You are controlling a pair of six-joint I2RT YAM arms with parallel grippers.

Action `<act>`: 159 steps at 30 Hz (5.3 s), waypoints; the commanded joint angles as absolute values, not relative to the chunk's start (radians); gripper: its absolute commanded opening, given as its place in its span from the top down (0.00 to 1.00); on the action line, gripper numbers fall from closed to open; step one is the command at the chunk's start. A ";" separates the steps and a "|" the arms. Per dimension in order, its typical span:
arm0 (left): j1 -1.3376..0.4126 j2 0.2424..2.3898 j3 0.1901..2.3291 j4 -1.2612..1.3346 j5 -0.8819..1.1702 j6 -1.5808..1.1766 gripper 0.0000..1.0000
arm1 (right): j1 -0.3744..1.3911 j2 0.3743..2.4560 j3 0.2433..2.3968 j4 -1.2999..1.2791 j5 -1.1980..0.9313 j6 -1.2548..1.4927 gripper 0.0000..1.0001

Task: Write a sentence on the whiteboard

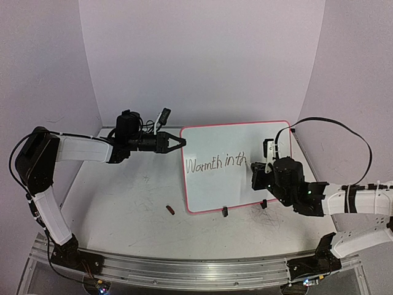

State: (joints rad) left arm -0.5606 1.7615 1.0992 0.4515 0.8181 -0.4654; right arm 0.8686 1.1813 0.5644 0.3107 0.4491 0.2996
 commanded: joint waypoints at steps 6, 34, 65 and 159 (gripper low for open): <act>-0.597 1.758 1.108 0.400 0.819 -0.434 1.00 | 0.831 1.151 0.568 0.368 0.432 0.266 1.00; -0.597 1.766 1.111 0.399 0.820 -0.433 1.00 | 0.817 1.193 0.554 0.356 0.480 0.301 1.00; -0.597 1.764 1.111 0.399 0.820 -0.432 1.00 | 0.807 1.231 0.552 0.449 0.424 0.266 1.00; -0.597 1.766 1.112 0.397 0.823 -0.433 1.00 | 0.721 1.145 0.470 0.555 0.430 0.221 1.00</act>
